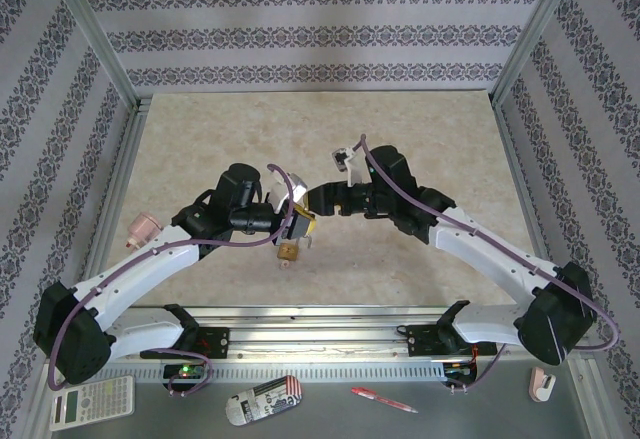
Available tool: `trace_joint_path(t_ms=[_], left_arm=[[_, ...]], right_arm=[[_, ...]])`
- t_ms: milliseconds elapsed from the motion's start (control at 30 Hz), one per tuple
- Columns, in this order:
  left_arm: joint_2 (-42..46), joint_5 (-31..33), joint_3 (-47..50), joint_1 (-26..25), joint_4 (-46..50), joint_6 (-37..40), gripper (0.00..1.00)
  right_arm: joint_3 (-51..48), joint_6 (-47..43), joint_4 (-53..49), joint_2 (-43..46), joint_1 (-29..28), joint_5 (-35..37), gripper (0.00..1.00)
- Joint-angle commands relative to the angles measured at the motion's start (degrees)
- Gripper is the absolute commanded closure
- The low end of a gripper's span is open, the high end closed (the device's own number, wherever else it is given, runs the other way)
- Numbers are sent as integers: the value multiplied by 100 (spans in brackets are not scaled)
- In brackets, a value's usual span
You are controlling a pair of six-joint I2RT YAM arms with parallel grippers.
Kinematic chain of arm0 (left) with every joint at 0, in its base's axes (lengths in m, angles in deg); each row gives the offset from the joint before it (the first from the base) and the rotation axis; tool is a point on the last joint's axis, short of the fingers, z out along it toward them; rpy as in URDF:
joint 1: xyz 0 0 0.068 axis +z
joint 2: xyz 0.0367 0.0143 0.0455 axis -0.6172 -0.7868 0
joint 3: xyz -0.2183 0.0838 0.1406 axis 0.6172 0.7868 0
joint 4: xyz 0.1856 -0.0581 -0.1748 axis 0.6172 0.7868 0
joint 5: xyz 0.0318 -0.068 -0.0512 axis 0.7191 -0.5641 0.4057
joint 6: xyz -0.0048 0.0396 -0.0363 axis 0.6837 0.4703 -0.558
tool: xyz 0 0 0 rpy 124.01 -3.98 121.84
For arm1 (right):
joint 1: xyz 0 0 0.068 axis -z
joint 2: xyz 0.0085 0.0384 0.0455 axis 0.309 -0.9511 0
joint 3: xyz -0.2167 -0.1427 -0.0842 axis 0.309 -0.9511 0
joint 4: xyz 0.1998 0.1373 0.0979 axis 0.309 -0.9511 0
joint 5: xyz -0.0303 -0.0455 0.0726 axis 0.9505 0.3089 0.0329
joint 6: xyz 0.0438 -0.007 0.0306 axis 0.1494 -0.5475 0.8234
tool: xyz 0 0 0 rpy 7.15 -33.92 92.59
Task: Unlock with the key
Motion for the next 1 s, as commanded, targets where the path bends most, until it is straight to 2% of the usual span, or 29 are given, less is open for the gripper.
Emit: trace_joint_path(t_ms=[0,200,267,667,967], left_arm=[[52,-244,-172,-80,-123,51,100],[-36,-495,-186,-79,-267,-84,100],[-75,-483,-202,-79,-268,-80,100],[-151,-352,-165,-85,-125,65,100],[-203,-245,-194,-191,68,202,100]], right_arm=[[-256,-123,229,19,-52,-236,33],[-461,-62,726,103,-47,-622,34],[-492,-10,770,106,-41,-627,38],[-571,157,761,266,14,-608,83],[-661,248,1131,199,73,-888,85]])
